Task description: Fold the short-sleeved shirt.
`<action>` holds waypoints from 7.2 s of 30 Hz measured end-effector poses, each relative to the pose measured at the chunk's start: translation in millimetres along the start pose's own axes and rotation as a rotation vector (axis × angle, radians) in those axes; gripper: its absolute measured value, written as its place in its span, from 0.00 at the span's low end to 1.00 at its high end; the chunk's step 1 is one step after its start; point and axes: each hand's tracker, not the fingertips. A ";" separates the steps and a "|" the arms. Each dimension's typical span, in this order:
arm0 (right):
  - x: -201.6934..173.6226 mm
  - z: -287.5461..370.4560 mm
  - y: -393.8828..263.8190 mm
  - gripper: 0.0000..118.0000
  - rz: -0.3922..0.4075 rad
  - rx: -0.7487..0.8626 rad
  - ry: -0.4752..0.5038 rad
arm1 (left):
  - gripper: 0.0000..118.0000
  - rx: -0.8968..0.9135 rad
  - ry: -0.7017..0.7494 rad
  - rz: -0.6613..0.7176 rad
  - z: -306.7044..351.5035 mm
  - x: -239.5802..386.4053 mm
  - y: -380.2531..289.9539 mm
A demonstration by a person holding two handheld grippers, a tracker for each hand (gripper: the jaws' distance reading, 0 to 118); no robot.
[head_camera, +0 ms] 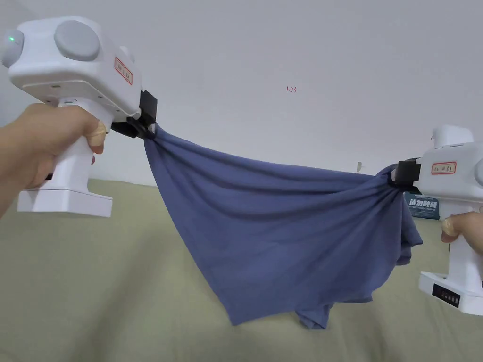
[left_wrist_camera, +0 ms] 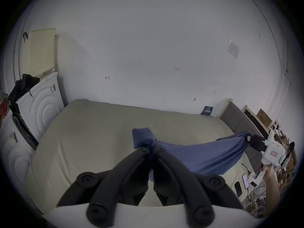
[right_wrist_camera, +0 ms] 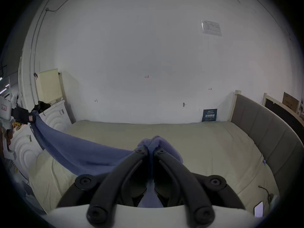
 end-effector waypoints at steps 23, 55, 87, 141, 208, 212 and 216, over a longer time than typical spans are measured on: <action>41.6 -12.5 -171.8 0.05 -0.081 -0.419 -0.018 | 0.04 -0.378 -0.026 0.164 -77.1 -41.7 -190.7; 20.4 182.2 -252.8 0.84 0.011 -0.216 -0.089 | 0.88 -0.062 0.042 0.115 86.4 -26.1 -358.5; 8.9 201.0 -303.8 0.00 -0.010 -0.277 -0.082 | 0.82 -0.678 -0.034 -0.070 -22.5 -45.2 -391.2; 55.2 -38.6 -103.8 0.03 0.280 -0.290 0.167 | 0.02 -0.274 -0.093 0.103 12.5 -69.2 -315.5; 110.7 19.8 -201.0 0.03 -0.012 -0.522 -0.045 | 0.02 -0.467 0.035 0.061 -84.6 -85.6 -266.4; 115.5 42.3 -230.4 0.03 -0.089 -0.601 -0.044 | 0.02 -0.527 0.025 0.083 -73.1 -85.7 -292.1; 113.6 60.7 -244.5 0.03 -0.067 -0.625 -0.034 | 0.02 -0.556 0.019 0.052 -59.6 -84.1 -307.8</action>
